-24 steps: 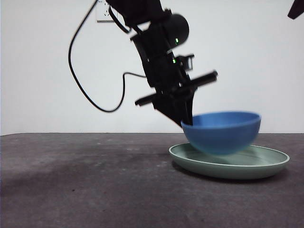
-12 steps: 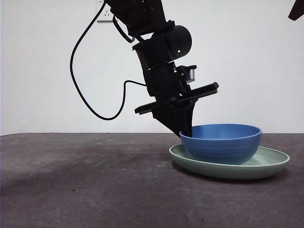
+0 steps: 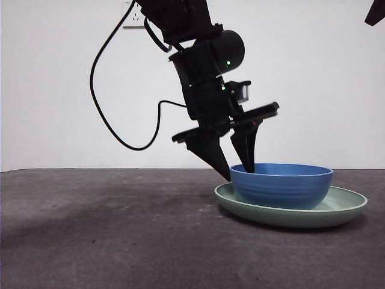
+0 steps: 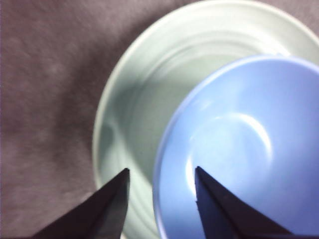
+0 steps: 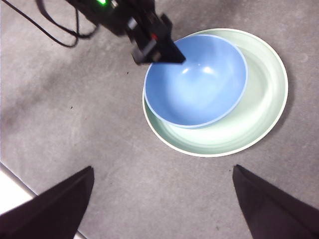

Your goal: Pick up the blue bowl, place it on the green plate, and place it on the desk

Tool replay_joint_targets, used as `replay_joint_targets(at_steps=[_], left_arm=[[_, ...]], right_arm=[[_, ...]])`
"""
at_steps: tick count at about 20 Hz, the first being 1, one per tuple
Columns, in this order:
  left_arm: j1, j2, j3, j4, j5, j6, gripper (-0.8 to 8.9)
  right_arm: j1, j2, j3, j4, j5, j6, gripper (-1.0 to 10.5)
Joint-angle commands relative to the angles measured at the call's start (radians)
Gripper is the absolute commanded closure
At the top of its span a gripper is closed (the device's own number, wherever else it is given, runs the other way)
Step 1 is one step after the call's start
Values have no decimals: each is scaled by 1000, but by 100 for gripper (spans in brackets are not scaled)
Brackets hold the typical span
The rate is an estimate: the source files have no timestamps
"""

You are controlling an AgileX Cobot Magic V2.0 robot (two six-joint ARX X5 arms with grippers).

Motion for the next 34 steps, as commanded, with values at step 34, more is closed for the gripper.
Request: replay_joint_targets(at_steps=[34], left_arm=[[132,-1168,-1024,218,347,110,588]], right_arm=[[3,5,18,9,2,9,501]])
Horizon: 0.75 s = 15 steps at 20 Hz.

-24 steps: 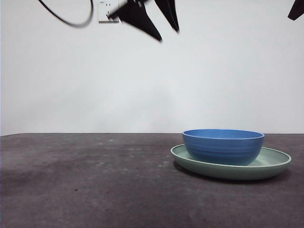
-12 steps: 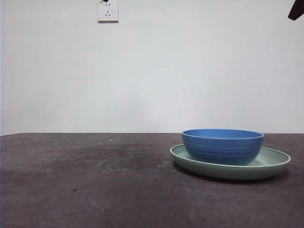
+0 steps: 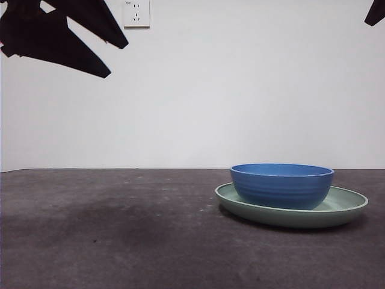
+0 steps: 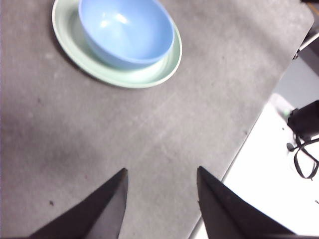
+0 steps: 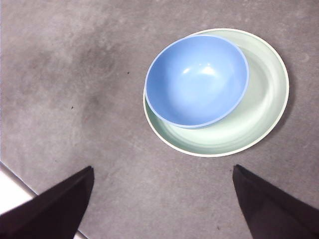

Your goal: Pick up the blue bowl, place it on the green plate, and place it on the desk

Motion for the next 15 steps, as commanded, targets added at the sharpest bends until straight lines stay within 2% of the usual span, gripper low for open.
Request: replay_joint_targets(at_steps=[1,8,15], left_arm=[[-6,2,8,27,7,3,588],[-6,2,8,32,7,3,588],[-6,2,8,32,7,3,588]], right_arm=[[3,5,18,9,2,8,501],[3,5,18,6,8,24,501],[2,21,18,13,208,116,503]])
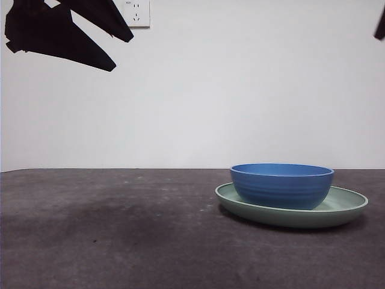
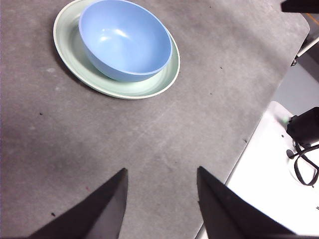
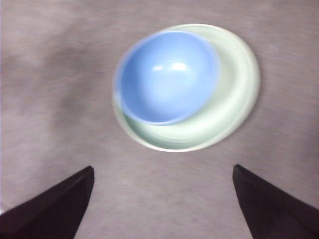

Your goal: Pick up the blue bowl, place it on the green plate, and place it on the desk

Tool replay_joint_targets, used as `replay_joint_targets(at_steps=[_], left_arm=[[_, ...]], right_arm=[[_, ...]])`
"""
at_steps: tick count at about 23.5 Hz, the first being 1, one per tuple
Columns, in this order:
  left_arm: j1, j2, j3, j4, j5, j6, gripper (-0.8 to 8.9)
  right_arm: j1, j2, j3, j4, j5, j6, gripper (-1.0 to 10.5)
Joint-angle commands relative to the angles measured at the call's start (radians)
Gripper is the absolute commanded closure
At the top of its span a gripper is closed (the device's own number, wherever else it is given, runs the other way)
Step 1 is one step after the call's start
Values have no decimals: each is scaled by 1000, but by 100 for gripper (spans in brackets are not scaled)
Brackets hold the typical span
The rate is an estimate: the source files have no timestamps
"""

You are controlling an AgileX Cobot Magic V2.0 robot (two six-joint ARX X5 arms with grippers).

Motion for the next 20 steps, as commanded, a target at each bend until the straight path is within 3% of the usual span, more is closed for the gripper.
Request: replay_joint_targets(at_steps=[1,4,16,20], left_arm=[[-6,4,8,6,6,4,588],[-6,4,8,6,6,4,588],[-6,4,8,6,6,4,588],[-6,4,8,5,6,4,588]], right_arm=[[0,32,18,18,72,59,507],[-15,90,17,57,96,72,521],[-50,480,18,312,64,78,524],[-50,583,18,381,64,78,600]])
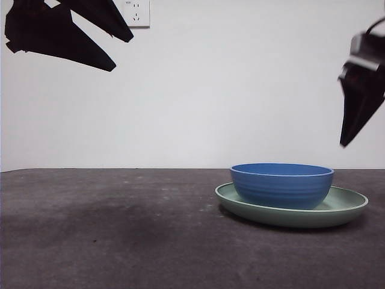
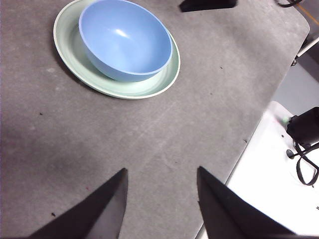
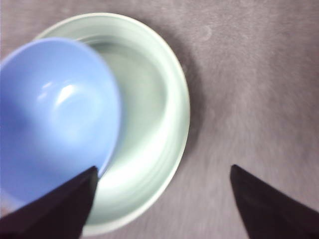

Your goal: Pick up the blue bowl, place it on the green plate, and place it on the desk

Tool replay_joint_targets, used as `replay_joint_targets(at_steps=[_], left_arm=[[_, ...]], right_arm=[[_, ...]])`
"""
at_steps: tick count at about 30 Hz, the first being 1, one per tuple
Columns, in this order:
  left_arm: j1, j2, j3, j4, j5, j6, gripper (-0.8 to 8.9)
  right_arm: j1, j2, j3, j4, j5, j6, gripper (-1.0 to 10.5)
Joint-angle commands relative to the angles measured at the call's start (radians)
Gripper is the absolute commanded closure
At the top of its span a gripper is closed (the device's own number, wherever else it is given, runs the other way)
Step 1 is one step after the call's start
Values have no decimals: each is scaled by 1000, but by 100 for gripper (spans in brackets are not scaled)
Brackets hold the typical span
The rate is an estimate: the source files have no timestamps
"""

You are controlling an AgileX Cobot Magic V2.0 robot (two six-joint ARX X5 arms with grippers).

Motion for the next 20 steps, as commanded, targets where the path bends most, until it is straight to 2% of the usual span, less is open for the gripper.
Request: replay_joint_targets(at_steps=[1,11,20], left_arm=[[-6,4,8,5,6,4,588],[-6,4,8,5,6,3,588],[-6,4,8,4,6,2,588]], right_arm=[[1,75,17,42,-4,11,601],[1,227,17,136,-16,13,634],[1,276,17,176,-45,19,810]])
